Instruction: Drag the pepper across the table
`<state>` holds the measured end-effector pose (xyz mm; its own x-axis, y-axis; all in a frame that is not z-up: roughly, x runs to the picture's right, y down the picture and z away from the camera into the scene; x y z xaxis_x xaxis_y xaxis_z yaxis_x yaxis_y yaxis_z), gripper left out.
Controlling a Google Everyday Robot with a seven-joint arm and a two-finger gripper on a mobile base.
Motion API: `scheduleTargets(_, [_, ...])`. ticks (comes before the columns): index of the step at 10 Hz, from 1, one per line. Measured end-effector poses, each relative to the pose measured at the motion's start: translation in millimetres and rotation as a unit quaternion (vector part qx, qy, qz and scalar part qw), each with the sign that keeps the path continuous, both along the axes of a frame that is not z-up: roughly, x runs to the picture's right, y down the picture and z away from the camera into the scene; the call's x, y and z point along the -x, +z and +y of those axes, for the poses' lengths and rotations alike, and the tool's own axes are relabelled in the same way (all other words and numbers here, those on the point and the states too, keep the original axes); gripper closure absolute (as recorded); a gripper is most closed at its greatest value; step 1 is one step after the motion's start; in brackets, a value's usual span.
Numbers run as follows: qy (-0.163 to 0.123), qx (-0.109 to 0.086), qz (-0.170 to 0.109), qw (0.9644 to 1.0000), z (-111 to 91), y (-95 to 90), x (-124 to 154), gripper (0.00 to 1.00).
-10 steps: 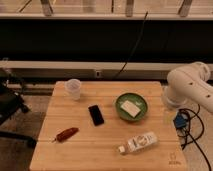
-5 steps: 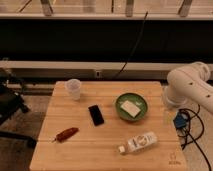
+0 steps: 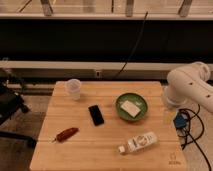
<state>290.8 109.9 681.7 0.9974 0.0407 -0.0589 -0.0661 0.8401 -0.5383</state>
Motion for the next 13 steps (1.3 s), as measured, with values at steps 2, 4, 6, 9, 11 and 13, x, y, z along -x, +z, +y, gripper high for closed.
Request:
scheduleTargets(2, [0.0, 0.0, 0.0, 1.0, 0.0, 0.0, 0.0, 0.2])
scheduleTargets(4, [-0.004, 0.001, 0.001, 1.0, 1.0, -0.7, 2.0, 0.2])
scheduleTargets(6, [-0.029, 0.002, -0.001, 0.9996, 1.3, -0.7, 26.1, 0.2])
scheduleTargets(9, [-0.069, 0.004, -0.005, 0.9976, 0.5, -0.5, 59.8, 0.2])
scheduleTargets(11, [-0.088, 0.005, -0.005, 0.9961, 0.8, -1.3, 71.3, 0.2])
scheduleTargets(13, [-0.113, 0.003, -0.012, 0.9935, -0.3, 0.3, 104.1, 0.2])
